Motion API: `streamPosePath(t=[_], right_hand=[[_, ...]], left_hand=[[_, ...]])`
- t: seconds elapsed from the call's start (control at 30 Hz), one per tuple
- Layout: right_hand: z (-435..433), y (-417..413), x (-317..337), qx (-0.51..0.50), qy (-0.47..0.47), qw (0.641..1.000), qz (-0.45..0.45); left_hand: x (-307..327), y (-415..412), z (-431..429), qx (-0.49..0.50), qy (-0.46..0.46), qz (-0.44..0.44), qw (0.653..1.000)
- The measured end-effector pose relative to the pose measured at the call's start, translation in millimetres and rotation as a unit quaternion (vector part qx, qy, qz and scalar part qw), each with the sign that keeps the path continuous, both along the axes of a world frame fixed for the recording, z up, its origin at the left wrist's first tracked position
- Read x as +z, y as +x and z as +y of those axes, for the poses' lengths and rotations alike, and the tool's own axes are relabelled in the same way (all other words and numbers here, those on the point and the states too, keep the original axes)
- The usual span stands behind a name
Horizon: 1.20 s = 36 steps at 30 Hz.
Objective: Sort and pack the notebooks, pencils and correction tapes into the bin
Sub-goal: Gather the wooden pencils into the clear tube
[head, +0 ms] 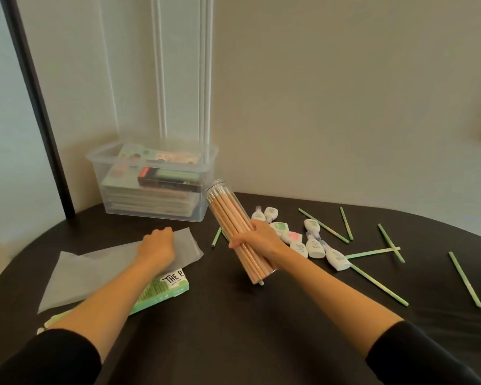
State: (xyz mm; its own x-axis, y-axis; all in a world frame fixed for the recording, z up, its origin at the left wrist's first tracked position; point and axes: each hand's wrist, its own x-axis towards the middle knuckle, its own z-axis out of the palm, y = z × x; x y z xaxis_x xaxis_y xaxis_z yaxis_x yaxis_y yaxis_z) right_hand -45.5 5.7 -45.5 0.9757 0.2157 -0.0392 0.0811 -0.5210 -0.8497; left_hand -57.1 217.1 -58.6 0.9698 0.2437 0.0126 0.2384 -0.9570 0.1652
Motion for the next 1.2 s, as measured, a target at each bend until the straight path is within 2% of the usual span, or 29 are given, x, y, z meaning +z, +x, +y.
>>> streamPosePath(t=[0.17, 0.27, 0.33, 0.4, 0.47, 0.53, 0.6, 0.67, 0.7, 0.8, 0.83, 0.87, 0.93, 1.07, 1.1, 1.13, 1.17, 1.2], right_hand=[[-3.0, 4.8, 2.4, -0.001, -0.007, 1.0, 0.0], [-7.7, 5.7, 3.5, 0.004, -0.018, 1.0, -0.004], [-11.2, 6.0, 4.0, 0.003, -0.024, 1.0, -0.004], [-17.3, 5.9, 4.8, -0.003, -0.024, 1.0, -0.002], [-26.6, 4.8, 6.1, -0.007, -0.025, 1.0, -0.004], [-38.8, 3.3, 8.4, -0.012, -0.033, 0.999, -0.004], [-54.0, 1.8, 10.8, -0.025, -0.033, 0.999, 0.0], [-70.4, -1.5, 13.8, -0.034, 0.002, 0.999, 0.028], [-76.3, -2.8, 15.0, -0.034, 0.023, 0.998, 0.047], [-95.2, -10.2, 16.0, -0.016, 0.035, 0.997, 0.07], [-99.4, -12.5, 15.9, -0.008, 0.028, 0.997, 0.071], [-103.6, -14.0, 14.9, -0.002, 0.023, 0.997, 0.073], [-113.9, -16.8, 12.5, -0.001, 0.023, 0.996, 0.085], [-126.2, -20.5, 11.3, -0.012, 0.009, 0.997, 0.069], [-127.8, -21.0, 11.0, -0.014, 0.0, 0.998, 0.063], [-128.8, -21.4, 10.7, -0.011, -0.004, 0.998, 0.059], [-129.1, -22.1, 11.2, -0.006, -0.001, 0.998, 0.058], [-129.4, -23.2, 12.0, -0.001, 0.005, 0.998, 0.057]], left_hand=[[-2.8, 4.3, -6.8, 0.009, 0.034, -0.04, 0.999], [1.8, 9.6, -14.4, 0.018, 0.018, -0.065, 0.998], [9.5, 14.3, -21.0, 0.009, -0.031, -0.105, 0.994], [18.5, 19.2, -29.9, -0.038, -0.117, -0.133, 0.983], [26.8, 22.1, -40.9, -0.097, -0.2, -0.142, 0.965], [36.0, 22.1, -52.8, -0.112, -0.285, -0.165, 0.938], [46.3, 22.8, -65.1, -0.09, -0.386, -0.183, 0.9], [56.7, 24.7, -77.7, -0.063, -0.523, -0.159, 0.835], [61.6, 24.5, -82.2, -0.052, -0.612, -0.138, 0.777], [73.0, 22.5, -97.6, -0.019, -0.835, -0.09, 0.542], [75.2, 22.4, -101.4, -0.009, -0.869, -0.087, 0.487], [76.7, 23.0, -104.9, -0.001, -0.885, -0.088, 0.458], [78.8, 24.2, -114.6, 0.01, -0.899, -0.077, 0.431], [79.3, 24.4, -125.1, 0.001, -0.942, -0.039, 0.335], [78.1, 23.5, -127.5, -0.001, -0.943, -0.028, 0.331], [76.1, 23.5, -129.6, 0.001, -0.939, -0.015, 0.343], [74.4, 23.6, -131.5, 0.006, -0.927, -0.002, 0.375], [73.3, 24.4, -132.3, 0.013, -0.907, 0.011, 0.421]])
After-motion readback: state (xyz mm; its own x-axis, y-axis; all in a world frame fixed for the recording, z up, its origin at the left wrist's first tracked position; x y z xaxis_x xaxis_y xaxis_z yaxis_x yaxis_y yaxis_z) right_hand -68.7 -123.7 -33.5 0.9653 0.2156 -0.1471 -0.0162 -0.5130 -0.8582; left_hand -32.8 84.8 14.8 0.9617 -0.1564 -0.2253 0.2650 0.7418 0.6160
